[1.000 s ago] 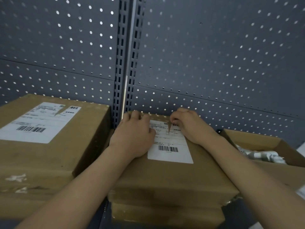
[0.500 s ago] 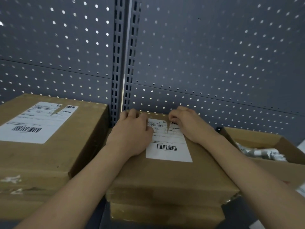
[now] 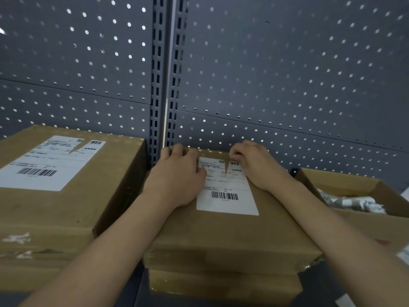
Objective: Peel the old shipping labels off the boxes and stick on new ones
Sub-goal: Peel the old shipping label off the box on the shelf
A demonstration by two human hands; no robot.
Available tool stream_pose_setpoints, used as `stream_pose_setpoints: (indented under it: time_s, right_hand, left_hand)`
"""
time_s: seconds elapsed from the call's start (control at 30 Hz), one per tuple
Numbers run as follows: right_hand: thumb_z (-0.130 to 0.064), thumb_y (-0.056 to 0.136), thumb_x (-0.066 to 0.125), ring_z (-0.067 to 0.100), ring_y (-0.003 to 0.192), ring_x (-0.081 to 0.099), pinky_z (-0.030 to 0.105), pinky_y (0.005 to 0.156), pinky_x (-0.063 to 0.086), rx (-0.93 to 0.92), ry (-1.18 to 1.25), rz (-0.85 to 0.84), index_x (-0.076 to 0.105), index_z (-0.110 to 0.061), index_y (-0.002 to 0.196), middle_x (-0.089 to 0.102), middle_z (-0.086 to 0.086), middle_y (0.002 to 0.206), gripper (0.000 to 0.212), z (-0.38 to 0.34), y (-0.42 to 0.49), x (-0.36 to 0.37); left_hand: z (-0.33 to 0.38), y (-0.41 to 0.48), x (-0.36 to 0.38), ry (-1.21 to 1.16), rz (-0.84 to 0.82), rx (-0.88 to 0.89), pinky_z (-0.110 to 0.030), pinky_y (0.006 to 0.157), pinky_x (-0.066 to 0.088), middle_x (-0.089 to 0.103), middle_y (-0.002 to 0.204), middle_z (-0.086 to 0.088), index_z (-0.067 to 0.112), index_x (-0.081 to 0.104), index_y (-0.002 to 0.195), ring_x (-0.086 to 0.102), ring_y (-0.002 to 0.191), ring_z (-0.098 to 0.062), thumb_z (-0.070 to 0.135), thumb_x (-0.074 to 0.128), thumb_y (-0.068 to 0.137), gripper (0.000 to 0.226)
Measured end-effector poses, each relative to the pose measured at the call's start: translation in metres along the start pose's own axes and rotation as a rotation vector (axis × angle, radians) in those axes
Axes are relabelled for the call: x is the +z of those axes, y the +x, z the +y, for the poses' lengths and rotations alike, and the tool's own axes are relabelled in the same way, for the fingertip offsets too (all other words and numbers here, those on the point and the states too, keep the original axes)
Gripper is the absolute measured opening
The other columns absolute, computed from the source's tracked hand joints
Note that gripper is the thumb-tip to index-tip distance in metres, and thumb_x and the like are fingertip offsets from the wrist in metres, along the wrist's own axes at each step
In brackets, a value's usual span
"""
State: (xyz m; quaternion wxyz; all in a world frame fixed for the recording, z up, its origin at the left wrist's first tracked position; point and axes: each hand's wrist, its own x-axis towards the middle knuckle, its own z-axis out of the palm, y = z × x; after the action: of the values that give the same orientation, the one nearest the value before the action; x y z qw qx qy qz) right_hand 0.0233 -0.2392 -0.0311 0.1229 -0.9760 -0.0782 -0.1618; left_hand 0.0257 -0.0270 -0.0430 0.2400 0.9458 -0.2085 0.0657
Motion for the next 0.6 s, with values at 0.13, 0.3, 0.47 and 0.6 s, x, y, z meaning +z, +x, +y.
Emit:
stream_pose_setpoints:
  time_s: [0.13, 0.3, 0.47, 0.6]
  right_hand:
    - [-0.006, 0.098, 0.046, 0.019, 0.086, 0.051, 0.029, 0.075, 0.04, -0.021, -0.041, -0.032, 0.062, -0.012, 0.089, 0.049, 0.002, 0.091, 0.019, -0.0014, 0.0007, 0.0]
    - [0.004, 0.092, 0.047, 0.021, 0.081, 0.05, 0.035, 0.073, 0.045, -0.074, -0.117, -0.04, 0.058, -0.01, 0.087, 0.048, 0.001, 0.087, 0.019, -0.0019, 0.0034, 0.0012]
    - [0.007, 0.09, 0.045, 0.019, 0.078, 0.047, 0.033, 0.071, 0.042, -0.063, -0.088, -0.031, 0.055, -0.011, 0.085, 0.046, 0.0, 0.084, 0.021, -0.0011, 0.0015, 0.0014]
    - [-0.003, 0.095, 0.047, 0.02, 0.083, 0.05, 0.034, 0.074, 0.043, -0.022, -0.031, 0.062, 0.055, -0.012, 0.087, 0.053, 0.003, 0.088, 0.015, 0.0014, -0.0007, 0.0005]
  left_hand:
    - [0.0004, -0.0001, -0.0008, 0.004, -0.003, -0.003, -0.045, 0.099, 0.039, 0.036, 0.14, 0.0, 0.027, 0.042, 0.136, 0.023, 0.135, -0.025, 0.039, 0.04, 0.096, 0.042]
    - [0.0004, -0.0004, -0.0008, 0.006, 0.009, -0.001, -0.044, 0.098, 0.039, 0.037, 0.14, -0.001, 0.026, 0.043, 0.136, 0.024, 0.134, -0.025, 0.039, 0.041, 0.096, 0.042]
    - [0.0009, -0.0006, -0.001, 0.001, 0.005, -0.007, -0.044, 0.096, 0.04, 0.037, 0.138, -0.001, 0.026, 0.043, 0.135, 0.024, 0.134, -0.025, 0.038, 0.041, 0.096, 0.041]
    - [0.0014, -0.0003, -0.0007, 0.012, 0.01, -0.003, -0.045, 0.096, 0.04, 0.036, 0.139, -0.001, 0.026, 0.043, 0.135, 0.024, 0.134, -0.026, 0.038, 0.041, 0.096, 0.041]
